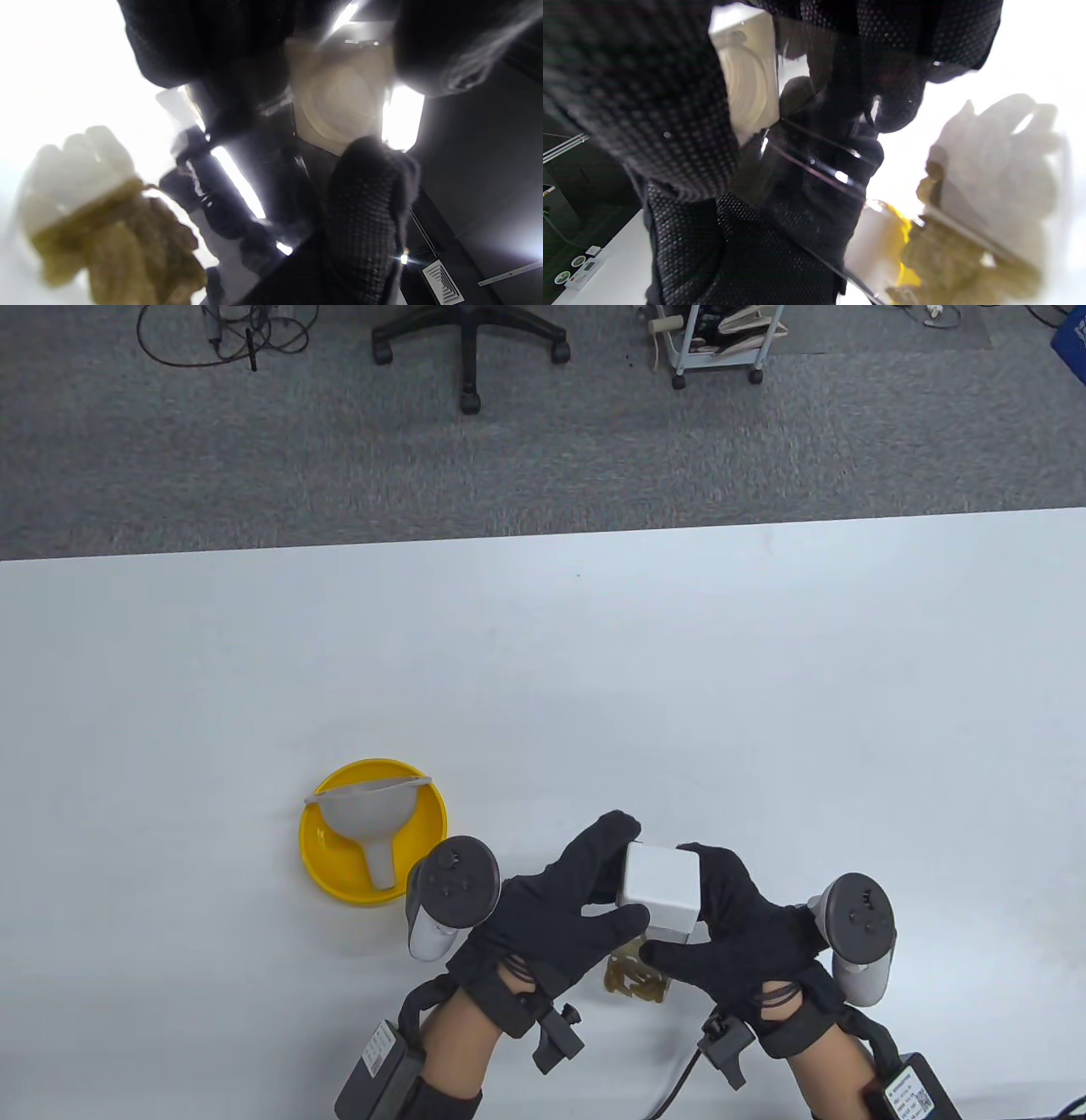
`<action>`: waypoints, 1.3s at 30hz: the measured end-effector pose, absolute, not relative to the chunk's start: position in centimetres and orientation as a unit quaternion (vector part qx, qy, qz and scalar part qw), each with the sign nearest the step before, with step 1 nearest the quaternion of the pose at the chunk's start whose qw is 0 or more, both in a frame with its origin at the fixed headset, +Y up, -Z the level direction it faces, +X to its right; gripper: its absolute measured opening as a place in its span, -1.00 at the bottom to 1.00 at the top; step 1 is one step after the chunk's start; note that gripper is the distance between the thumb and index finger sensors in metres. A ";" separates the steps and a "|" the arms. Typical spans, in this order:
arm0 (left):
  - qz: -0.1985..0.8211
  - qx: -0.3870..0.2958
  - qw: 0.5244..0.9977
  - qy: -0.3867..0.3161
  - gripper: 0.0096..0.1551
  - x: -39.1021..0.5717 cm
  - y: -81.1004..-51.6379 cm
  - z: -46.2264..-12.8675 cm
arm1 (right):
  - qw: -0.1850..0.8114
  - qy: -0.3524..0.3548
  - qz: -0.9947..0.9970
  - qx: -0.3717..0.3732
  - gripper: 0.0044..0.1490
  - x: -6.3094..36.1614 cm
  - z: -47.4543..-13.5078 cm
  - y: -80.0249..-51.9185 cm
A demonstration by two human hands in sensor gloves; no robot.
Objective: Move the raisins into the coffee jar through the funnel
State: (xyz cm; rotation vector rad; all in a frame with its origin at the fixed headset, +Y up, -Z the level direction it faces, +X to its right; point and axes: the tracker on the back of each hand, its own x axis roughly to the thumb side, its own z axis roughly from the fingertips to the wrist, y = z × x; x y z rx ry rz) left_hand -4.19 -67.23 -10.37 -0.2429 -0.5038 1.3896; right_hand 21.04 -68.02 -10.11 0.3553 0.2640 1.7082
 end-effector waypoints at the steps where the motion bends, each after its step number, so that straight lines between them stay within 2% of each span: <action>1: 0.632 -0.109 0.732 -0.230 0.06 -4.2 -67.2 -10.4 | 0.637 0.112 0.747 0.153 0.19 21.1 -10.1 -68.0; 7: 0.619 -0.105 0.744 -0.229 0.01 -4.3 -67.0 -10.6 | 0.629 0.112 0.753 0.159 0.21 21.0 -10.3 -67.9; 11: 0.575 -0.095 0.779 -0.229 0.03 -4.7 -65.9 -10.2 | 0.624 0.117 0.755 0.163 0.24 20.8 -10.4 -67.9; 14: 0.501 -0.045 0.837 -0.214 0.07 -5.8 -64.8 -9.3 | 0.622 0.109 0.759 0.160 0.24 20.9 -10.5 -67.8; 18: 0.351 0.015 0.917 -0.190 0.03 -8.0 -63.5 -7.0 | 0.618 0.108 0.765 0.146 0.24 21.5 -10.6 -68.2; 22: 0.213 0.062 0.963 -0.155 0.00 -10.2 -63.0 -4.7 | 0.598 0.100 0.783 0.140 0.24 22.0 -10.8 -68.3; 27: 0.121 0.075 0.984 -0.105 -0.01 -13.8 -63.5 -2.4 | 0.588 0.093 0.791 0.136 0.23 22.1 -10.9 -68.3; 39: 0.010 0.047 0.999 -0.005 0.00 -21.1 -67.4 0.8 | 0.552 0.086 0.819 0.132 0.20 22.0 -10.8 -68.6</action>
